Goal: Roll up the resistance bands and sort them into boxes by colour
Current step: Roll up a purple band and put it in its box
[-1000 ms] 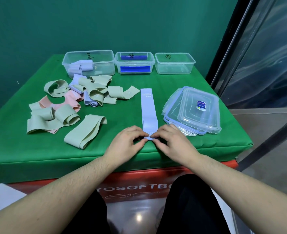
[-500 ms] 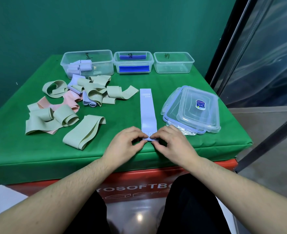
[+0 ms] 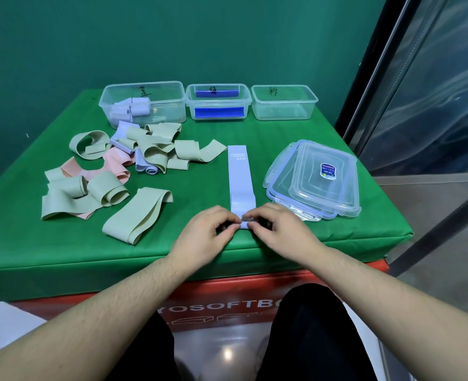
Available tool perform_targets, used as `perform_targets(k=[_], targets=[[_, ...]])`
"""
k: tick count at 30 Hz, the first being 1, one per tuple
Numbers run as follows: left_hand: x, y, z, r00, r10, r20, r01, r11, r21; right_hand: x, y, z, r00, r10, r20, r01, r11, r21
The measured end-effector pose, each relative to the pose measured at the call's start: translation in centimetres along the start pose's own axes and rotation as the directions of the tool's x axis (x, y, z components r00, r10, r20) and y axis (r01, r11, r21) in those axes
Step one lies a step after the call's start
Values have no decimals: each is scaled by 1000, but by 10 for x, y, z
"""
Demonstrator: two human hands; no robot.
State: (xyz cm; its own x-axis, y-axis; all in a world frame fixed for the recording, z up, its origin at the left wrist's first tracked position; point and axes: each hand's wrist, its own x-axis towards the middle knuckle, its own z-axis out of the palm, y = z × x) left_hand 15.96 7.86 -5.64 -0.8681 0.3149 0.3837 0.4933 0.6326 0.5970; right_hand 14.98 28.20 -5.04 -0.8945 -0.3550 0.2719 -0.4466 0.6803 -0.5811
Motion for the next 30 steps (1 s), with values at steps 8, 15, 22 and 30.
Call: perform_targets(k=[8,15,22,30], targets=[[1,1,1,1000,-7,4,7,1000,27,-5,0,4,993,-91,-78,78,985,-155],[2,-2,3,1000,-17,18,16,999,46,-5,1,4,992,-110,-65,94,974,-205],[4,-1,2,999,27,27,-30,990,140,-5,3,7,990,-129,-57,111,962,-249],[7,1,2,1000,0,7,0,996,93,1,5,3,991,-121,-63,106,972,-210]])
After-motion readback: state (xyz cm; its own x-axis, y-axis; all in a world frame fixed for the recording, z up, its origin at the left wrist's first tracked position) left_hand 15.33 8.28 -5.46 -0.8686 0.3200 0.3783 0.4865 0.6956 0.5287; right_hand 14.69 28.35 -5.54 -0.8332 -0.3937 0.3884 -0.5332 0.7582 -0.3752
